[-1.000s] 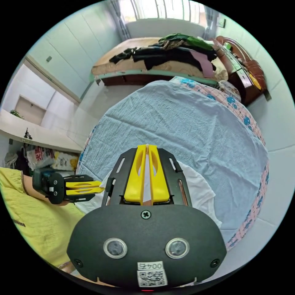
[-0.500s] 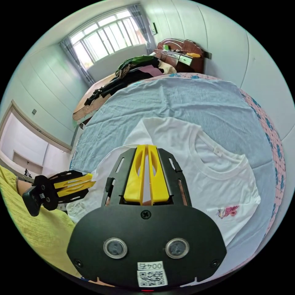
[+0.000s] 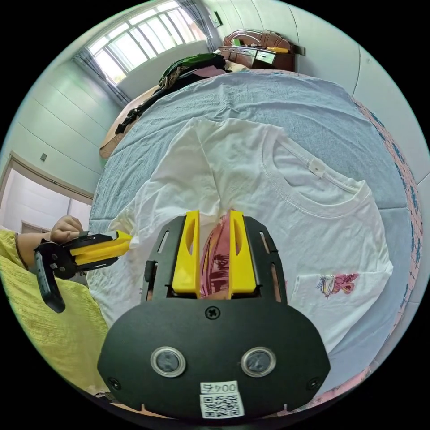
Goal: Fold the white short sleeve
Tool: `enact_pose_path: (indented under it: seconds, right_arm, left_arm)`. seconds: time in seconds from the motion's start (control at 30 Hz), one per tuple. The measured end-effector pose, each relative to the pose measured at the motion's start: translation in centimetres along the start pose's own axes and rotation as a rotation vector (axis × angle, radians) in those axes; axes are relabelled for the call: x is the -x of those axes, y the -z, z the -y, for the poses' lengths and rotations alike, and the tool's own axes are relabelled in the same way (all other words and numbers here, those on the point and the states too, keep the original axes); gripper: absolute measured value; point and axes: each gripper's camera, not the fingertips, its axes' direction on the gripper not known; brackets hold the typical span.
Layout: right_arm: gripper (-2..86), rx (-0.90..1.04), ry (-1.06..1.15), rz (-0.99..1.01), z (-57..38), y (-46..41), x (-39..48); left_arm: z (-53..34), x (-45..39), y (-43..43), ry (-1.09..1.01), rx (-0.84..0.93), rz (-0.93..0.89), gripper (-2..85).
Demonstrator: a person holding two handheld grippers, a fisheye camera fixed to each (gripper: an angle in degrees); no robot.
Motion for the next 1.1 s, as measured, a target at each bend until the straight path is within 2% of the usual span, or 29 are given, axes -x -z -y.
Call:
enact_pose_path:
  seconds: [0.1,0.2,0.33,0.37,0.43,0.57,0.8,0.87,0.97,1.1]
  right_arm:
    - [12.5,0.011,-0.027,-0.029,-0.2,2.2,-1.5]
    - [12.4,-0.045,-0.107,-0.010,-0.1,5.2,-3.8]
    - [10.5,-0.195,-0.222,0.305,4.5,9.1,-6.3]
    - [10.1,-0.198,-0.231,0.351,6.9,9.2,-6.3]
    - [10.2,-0.159,-0.235,0.355,11.1,8.5,-5.8]
    - [10.9,0.058,-0.158,0.244,20.1,4.8,-3.3]
    - [13.3,0.278,-0.231,0.108,27.0,0.8,-2.6]
    - [9.4,0.355,-0.214,0.062,27.9,-0.3,-2.1]
    - [3.9,0.341,-0.196,0.029,28.9,-0.4,-2.1]
    - [3.1,0.307,-0.164,0.033,30.2,-1.5,-1.9]
  left_arm:
    - [-0.2,0.4,0.8,-0.004,-0.007,-0.034,6.9]
    - [-1.6,1.6,1.4,0.087,-0.042,-0.162,7.1]
    - [-4.2,6.3,0.4,0.473,-0.195,-0.299,4.7]
    - [-4.7,7.7,-0.6,0.587,-0.224,-0.300,4.1]
    - [-4.8,8.9,-2.8,0.647,-0.225,-0.319,3.4]
    - [-3.9,8.2,-6.7,0.580,-0.156,-0.363,2.5]
    - [-5.6,9.2,-8.4,0.607,-0.184,-0.366,2.2]
    - [-6.3,9.8,-8.9,0.608,-0.198,-0.372,2.3]
    - [-7.1,10.4,-9.4,0.604,-0.210,-0.366,2.4]
    - [-8.1,10.9,-9.8,0.599,-0.224,-0.339,2.5]
